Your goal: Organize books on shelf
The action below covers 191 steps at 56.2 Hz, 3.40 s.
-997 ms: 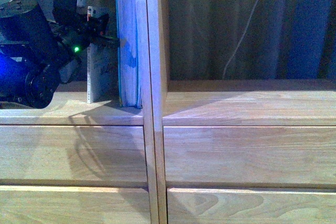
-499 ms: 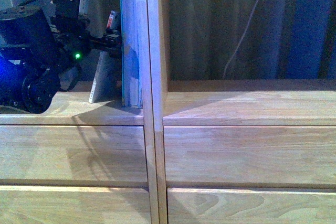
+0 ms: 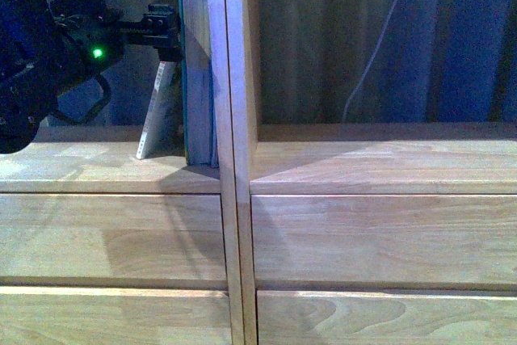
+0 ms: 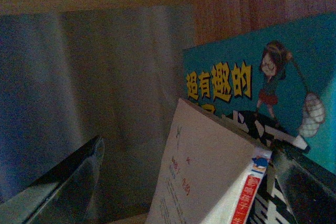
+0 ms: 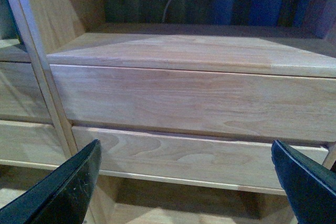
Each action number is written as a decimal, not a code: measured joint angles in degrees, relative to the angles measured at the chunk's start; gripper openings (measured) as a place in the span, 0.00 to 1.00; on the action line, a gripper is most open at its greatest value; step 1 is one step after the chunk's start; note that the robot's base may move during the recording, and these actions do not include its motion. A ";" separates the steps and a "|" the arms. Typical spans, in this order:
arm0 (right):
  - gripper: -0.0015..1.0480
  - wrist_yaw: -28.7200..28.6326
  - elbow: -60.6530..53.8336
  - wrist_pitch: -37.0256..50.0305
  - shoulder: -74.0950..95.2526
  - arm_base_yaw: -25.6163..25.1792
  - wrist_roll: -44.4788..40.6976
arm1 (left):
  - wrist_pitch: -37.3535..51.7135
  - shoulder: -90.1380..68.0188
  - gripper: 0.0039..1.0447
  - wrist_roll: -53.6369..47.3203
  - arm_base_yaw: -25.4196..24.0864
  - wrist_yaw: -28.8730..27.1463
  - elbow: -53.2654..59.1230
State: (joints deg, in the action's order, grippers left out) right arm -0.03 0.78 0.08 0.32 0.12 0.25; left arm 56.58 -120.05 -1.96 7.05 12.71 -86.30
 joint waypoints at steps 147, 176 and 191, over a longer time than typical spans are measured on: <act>0.93 0.00 0.00 0.00 0.00 0.00 0.00 | -57.29 116.85 0.02 1.70 -6.71 -12.85 82.75; 0.93 0.00 0.00 0.00 0.00 0.00 0.00 | -56.85 119.73 0.02 1.70 -6.75 -12.83 85.59; 0.93 0.00 0.00 0.00 0.00 0.00 0.00 | -56.85 119.73 0.44 1.81 -6.75 -12.83 85.59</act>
State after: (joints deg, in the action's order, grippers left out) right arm -0.03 0.78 0.08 0.32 0.12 0.25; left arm -0.27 -0.32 -0.14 0.30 -0.12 -0.71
